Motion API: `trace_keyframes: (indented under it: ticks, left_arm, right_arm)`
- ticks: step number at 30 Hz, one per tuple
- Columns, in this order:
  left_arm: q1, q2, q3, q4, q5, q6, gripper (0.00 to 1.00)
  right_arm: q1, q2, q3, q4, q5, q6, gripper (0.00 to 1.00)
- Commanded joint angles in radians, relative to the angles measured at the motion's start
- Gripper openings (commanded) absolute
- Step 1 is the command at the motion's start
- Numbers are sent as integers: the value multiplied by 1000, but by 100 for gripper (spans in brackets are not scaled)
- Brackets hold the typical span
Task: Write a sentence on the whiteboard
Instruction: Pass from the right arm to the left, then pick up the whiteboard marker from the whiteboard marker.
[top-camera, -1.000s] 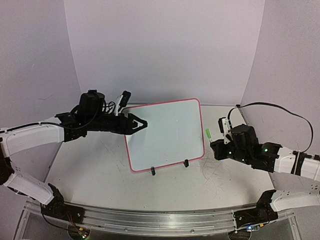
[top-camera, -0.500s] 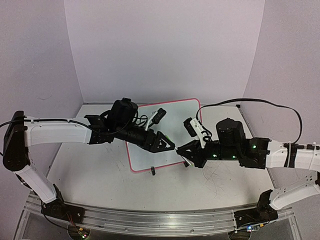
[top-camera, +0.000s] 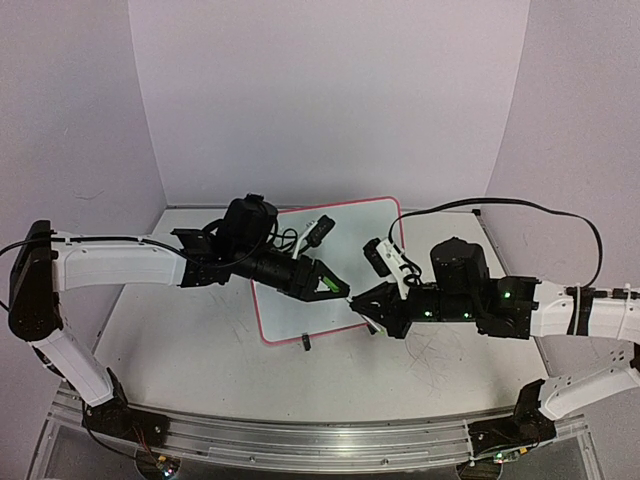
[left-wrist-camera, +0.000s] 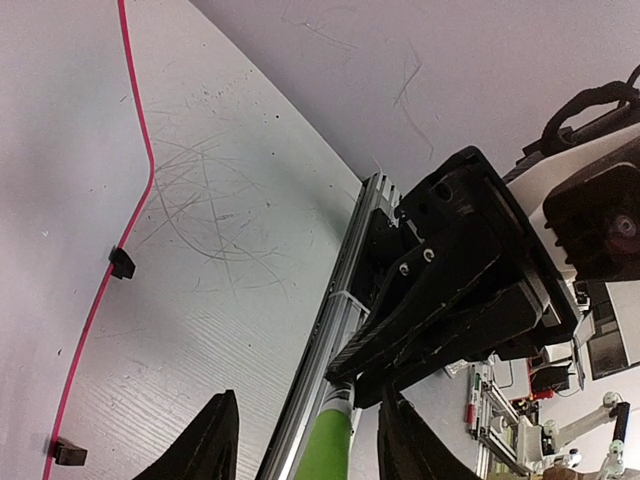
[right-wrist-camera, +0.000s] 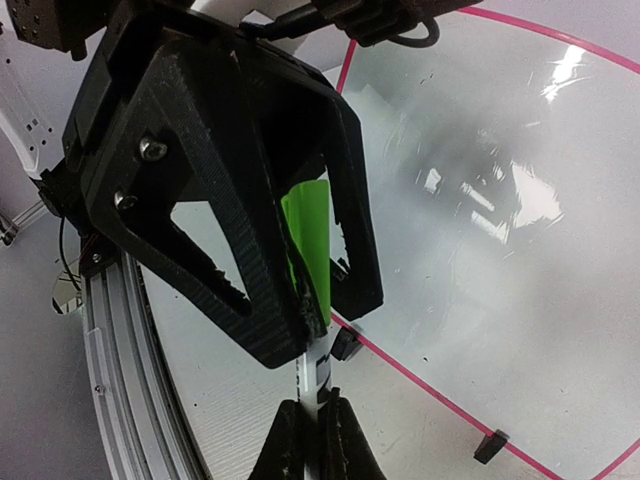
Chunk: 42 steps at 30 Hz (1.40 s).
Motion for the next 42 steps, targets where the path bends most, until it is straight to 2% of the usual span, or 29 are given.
trace_keyframes:
  ticks: [1, 9, 14, 18, 22, 24, 26, 28, 31, 35, 37, 40, 42]
  left_arm:
    - [0, -19, 51, 55, 28, 1, 50]
    - [0, -21, 53, 58, 32, -3, 31]
    - [0, -36, 52, 60, 21, -4, 29]
    - [0, -46, 53, 62, 16, -2, 22]
    - [0, -46, 53, 68, 17, -4, 3]
    - [0, -50, 51, 75, 17, -6, 0]
    - [0, -58, 48, 80, 14, -7, 0]
    - [0, -68, 46, 84, 1, -10, 0]
    - [1, -85, 41, 87, -32, -18, 0]
    - [7, -123, 24, 136, -60, -43, 0]
    - [12, -159, 2, 180, -77, -66, 0]
    - [14, -206, -23, 223, -112, -89, 0]
    - [14, -236, -47, 277, -117, -113, 0]
  right_arm:
    - [6, -23, 6, 40, -6, -23, 0]
    - [7, -42, -7, 37, 0, -23, 0]
    - [8, -49, -18, 34, -6, -23, 0]
    - [8, -55, -23, 33, -10, -24, 0]
    - [8, -56, -26, 34, -5, -24, 0]
    - [9, -57, -28, 35, -4, -20, 0]
    - [8, -62, -34, 47, 16, 1, 10]
    - [8, -69, -42, 60, 48, 30, 28]
    - [7, -92, -61, 106, 143, 135, 67]
    - [7, -154, -138, 304, 122, 300, 91]
    - [7, -202, -203, 434, 130, 376, 98]
    - [8, -251, -296, 607, 139, 470, 98]
    - [7, -235, -285, 653, 104, 511, 98]
